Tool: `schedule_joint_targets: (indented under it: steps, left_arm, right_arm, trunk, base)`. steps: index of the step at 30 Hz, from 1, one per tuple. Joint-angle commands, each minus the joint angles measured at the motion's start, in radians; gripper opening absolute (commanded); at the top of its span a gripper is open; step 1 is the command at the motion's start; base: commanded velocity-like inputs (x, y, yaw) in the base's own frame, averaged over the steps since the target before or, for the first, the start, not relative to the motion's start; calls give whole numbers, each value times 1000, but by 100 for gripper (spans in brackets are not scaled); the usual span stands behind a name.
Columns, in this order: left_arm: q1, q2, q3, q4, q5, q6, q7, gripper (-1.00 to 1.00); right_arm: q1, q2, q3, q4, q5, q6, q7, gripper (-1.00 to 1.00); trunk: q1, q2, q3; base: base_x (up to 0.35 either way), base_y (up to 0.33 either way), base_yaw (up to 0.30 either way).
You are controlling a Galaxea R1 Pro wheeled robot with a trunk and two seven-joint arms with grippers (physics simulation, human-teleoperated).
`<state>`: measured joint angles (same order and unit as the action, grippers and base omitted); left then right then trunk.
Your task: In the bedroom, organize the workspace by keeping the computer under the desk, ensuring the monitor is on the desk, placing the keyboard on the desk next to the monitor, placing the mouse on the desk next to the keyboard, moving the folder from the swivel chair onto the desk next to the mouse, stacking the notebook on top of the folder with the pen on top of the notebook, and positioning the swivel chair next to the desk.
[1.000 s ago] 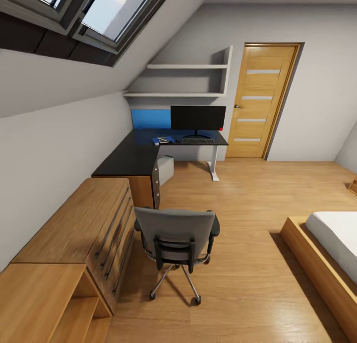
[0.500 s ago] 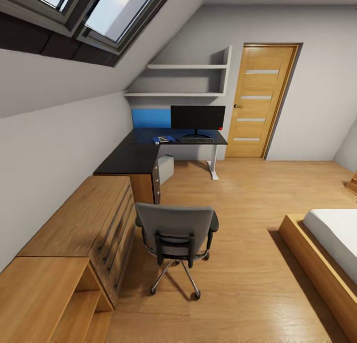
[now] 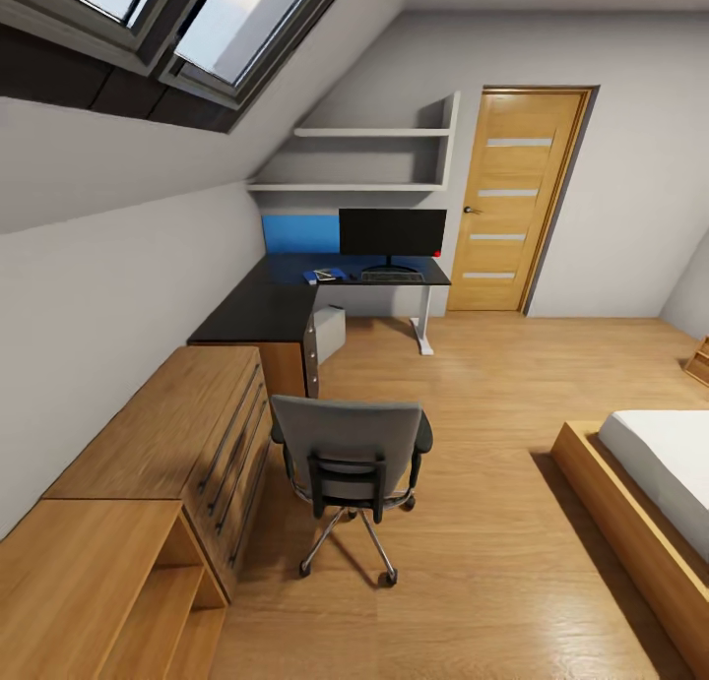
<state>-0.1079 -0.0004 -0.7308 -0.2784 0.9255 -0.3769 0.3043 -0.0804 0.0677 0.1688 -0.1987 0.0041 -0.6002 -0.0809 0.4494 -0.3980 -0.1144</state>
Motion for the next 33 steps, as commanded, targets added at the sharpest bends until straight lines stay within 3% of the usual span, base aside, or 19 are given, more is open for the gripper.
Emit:
schedule_joint_targets:
  steps: [1,16,27,33]
  left_arm:
    - [-1,0,-9,-1,5,-4,7,100]
    - [-1,0,-7,-7,4,-5,9,100]
    - [-1,-1,-7,-7,5,-4,12,100]
    - [-1,-5,-8,-5,13,37,15,100]
  right_arm:
    - [-1,0,8,1,0,-2,-9,100]
    - [-1,1,9,1,-1,-2,-8,100]
    - [-1,2,10,0,2,-3,-8,100]
    - [-1,0,9,-2,2,3,-9,100]
  trunk:
    - [1,-2,-2]
    - [1,-2,-2]
    - [43,-79,-37]
    - [66,-121,-55]
  base:
    - [-6,0,0]
    - [-1,0,0]
    - [0,0,0]
    - [0,0,0]
